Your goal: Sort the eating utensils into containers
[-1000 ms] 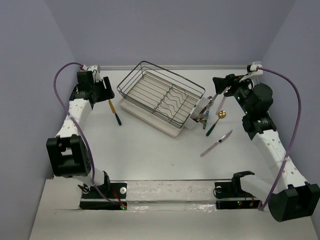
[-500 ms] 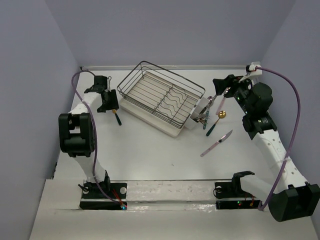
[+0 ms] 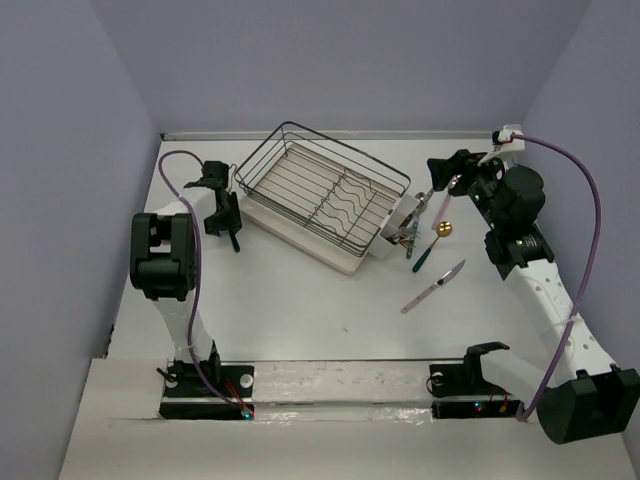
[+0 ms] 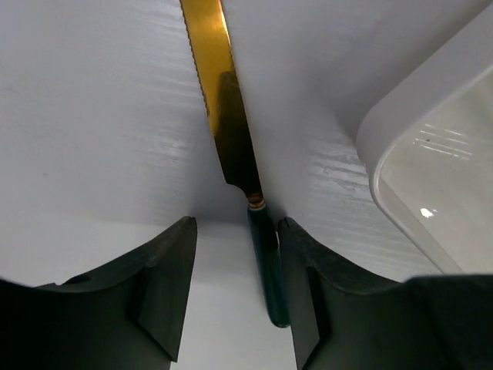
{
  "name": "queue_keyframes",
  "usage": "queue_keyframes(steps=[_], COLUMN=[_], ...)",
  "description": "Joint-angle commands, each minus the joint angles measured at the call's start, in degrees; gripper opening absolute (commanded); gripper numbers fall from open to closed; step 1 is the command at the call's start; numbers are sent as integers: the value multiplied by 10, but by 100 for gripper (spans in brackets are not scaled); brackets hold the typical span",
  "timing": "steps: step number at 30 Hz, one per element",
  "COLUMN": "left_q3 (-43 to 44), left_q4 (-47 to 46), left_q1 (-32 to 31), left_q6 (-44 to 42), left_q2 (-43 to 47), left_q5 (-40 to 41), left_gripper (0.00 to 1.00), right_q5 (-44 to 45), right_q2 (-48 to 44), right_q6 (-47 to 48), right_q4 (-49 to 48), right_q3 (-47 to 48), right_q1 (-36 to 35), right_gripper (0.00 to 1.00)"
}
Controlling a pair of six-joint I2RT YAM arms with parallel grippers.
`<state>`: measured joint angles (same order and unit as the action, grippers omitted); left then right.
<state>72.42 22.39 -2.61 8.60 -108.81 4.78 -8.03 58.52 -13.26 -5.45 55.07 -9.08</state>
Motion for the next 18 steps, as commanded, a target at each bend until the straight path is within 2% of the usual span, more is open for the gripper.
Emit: queue_keyframes(steps=[1,4,5,8,9,10,15,18], left_q3=[-32,-63,-76,-84,-84,-82,-95,-82], left_q4=[3,-2,-6,-9,-9,-8,5,19], left_q1=[3,4,8,22,54,79,154,164], left_q6=[12,11,12,27,28,29,39,25], left_q2=[13,24,31,41,46,57,99,149], left_q5=[12,3,1,-14,-20,-31,-107,-129], left_gripper=[56,44,33,10,3,0,0,0], right_q5=[14,17,17,18,18,19,16,7], right_q2=[-14,-13,-12,-10,-10,-9,-5,2], right_q6=[5,4,6,6,7,8,10,12], right_q4=[-6,-6,-6,-6,-6,-7,-7,-7], right_q3=[7,6,7,10,12,13,23,39], right_q1=[-3,-3,-3,-3,-3,-3,-3,-3], right_gripper=[71,71,71,71,71,71,70,70])
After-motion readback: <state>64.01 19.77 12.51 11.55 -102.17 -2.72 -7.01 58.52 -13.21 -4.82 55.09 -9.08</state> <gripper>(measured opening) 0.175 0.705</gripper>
